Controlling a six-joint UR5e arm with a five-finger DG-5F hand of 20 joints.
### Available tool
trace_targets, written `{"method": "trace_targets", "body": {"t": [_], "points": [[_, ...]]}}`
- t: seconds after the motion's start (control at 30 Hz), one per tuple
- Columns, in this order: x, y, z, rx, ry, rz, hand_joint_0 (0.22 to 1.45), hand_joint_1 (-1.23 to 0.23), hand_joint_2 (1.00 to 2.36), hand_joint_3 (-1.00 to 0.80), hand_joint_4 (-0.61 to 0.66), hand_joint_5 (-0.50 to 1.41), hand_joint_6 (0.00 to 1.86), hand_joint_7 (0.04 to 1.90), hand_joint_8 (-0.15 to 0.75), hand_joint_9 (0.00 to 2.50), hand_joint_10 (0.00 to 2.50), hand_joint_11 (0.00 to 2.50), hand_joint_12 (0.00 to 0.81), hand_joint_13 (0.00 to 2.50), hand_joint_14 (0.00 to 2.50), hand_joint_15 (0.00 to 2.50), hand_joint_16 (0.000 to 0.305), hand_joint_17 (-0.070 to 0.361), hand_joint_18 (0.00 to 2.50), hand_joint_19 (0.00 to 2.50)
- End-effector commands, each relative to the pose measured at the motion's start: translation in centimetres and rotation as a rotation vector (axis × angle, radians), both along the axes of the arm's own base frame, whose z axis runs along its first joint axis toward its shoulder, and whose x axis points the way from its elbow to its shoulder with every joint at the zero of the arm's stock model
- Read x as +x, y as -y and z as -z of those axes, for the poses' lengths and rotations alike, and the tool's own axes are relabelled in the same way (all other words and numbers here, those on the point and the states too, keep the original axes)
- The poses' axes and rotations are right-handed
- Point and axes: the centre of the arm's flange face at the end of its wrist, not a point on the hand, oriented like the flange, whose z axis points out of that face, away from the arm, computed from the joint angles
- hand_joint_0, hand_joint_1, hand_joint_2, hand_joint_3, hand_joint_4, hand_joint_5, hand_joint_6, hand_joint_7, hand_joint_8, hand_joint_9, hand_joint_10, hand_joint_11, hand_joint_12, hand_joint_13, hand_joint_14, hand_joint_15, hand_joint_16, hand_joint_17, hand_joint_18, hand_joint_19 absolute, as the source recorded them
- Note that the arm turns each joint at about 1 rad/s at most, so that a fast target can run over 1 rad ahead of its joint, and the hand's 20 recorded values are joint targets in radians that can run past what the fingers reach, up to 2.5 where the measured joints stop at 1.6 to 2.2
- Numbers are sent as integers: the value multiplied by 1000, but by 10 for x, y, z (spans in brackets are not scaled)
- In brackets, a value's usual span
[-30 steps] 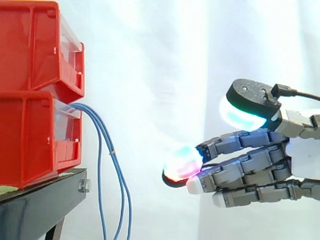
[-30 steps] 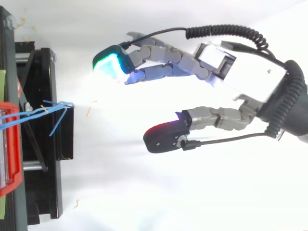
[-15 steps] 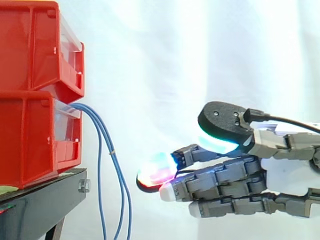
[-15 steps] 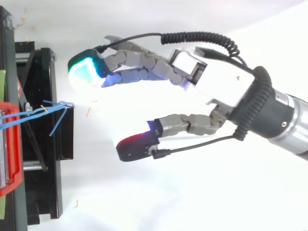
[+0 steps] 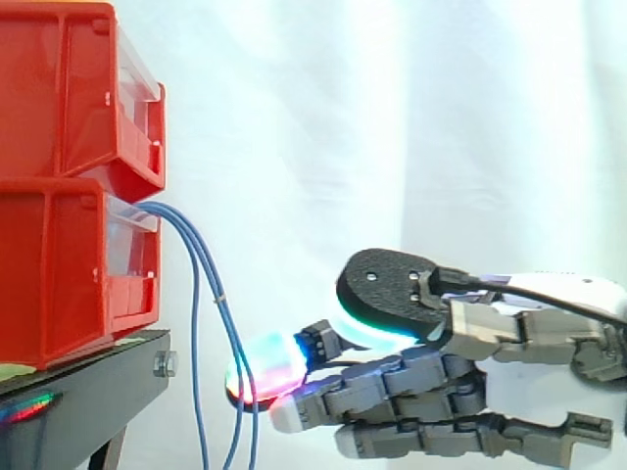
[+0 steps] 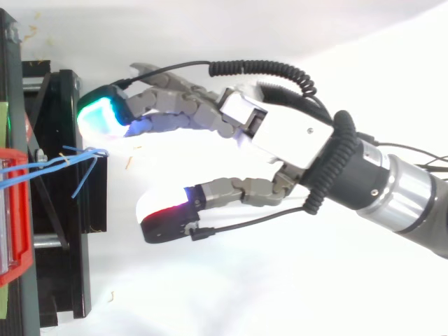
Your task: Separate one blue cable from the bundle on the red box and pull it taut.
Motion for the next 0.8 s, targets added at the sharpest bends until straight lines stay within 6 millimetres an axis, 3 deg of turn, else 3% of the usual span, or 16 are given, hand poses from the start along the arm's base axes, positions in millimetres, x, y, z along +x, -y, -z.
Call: {"method": "trace_targets", "body": {"t": [0.0, 0.4, 0.6, 0.77], "points": [[11, -2, 4, 13, 16, 1, 461, -648, 1000, -500, 153, -232, 501, 702, 186, 55, 0, 0, 330, 0, 4, 133, 58, 131, 0, 280], [16, -5, 8, -3, 39, 5, 471, -622, 1000, -500, 216, -187, 502, 710, 218, 192, 0, 0, 343, 2, 4, 108, 59, 132, 0, 261], [16, -6, 8, 0, 37, 4, 514, -624, 1000, -500, 242, -147, 502, 745, 243, 465, 1, 0, 347, 226, 4, 112, 57, 127, 55, 258], [15, -5, 9, 13, 33, 1, 534, -625, 1000, -490, 268, -126, 503, 807, 250, 547, 0, 42, 344, 276, 4, 122, 56, 125, 119, 273]]}}
